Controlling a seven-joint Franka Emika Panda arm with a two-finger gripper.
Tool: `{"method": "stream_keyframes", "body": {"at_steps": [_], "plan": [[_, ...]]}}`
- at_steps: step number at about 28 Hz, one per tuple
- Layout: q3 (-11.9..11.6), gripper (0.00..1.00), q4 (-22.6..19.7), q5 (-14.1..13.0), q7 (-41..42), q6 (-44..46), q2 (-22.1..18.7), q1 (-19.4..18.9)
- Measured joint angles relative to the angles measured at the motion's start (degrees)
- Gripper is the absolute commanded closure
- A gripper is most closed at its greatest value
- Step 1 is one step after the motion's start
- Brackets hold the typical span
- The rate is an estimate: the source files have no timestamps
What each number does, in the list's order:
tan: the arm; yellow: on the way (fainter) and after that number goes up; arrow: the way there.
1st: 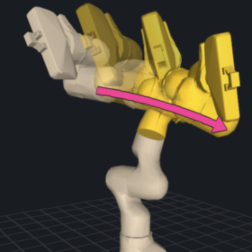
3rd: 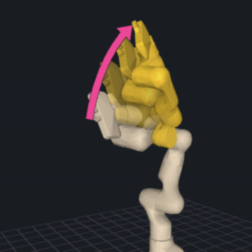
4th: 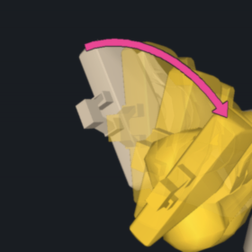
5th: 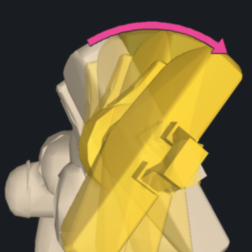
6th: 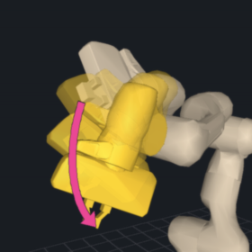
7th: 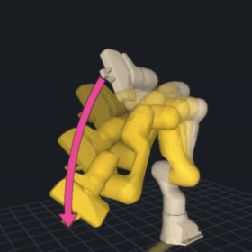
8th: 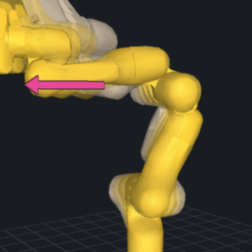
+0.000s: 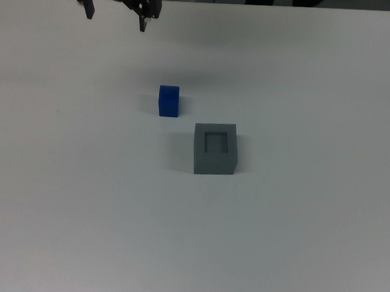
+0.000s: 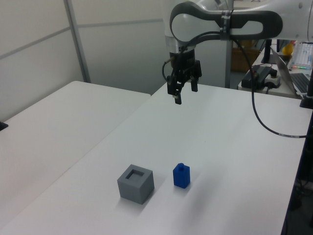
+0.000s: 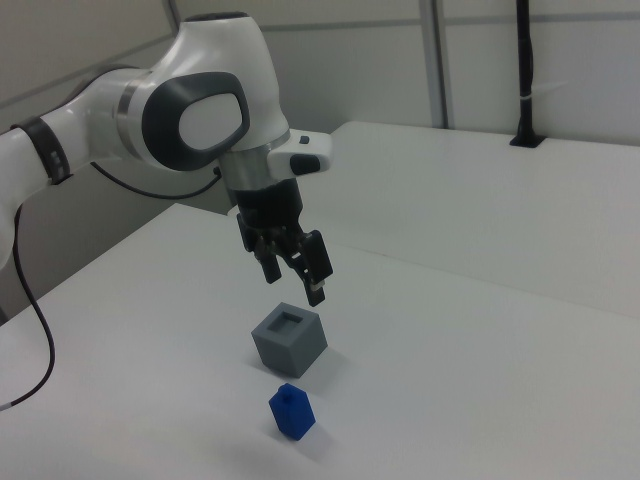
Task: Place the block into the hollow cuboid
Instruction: 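Move the open gripper down over the blue block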
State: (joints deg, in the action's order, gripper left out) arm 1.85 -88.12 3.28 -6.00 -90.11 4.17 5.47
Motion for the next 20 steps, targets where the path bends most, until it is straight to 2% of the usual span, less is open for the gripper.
{"method": "stream_keyframes", "body": {"at_steps": [5,10,15,20], "plan": [[0.20,0.00,-0.46,-0.38,-1.74,-0.13,0.37,-0.47],[0.74,0.00,-3.18,-0.45,-2.97,-3.76,1.22,-1.80],[0.90,0.00,-8.05,-0.45,-3.44,-11.01,1.93,-2.94],[1.00,0.00,-15.24,-0.44,-1.97,-18.77,2.94,-4.26]]}}
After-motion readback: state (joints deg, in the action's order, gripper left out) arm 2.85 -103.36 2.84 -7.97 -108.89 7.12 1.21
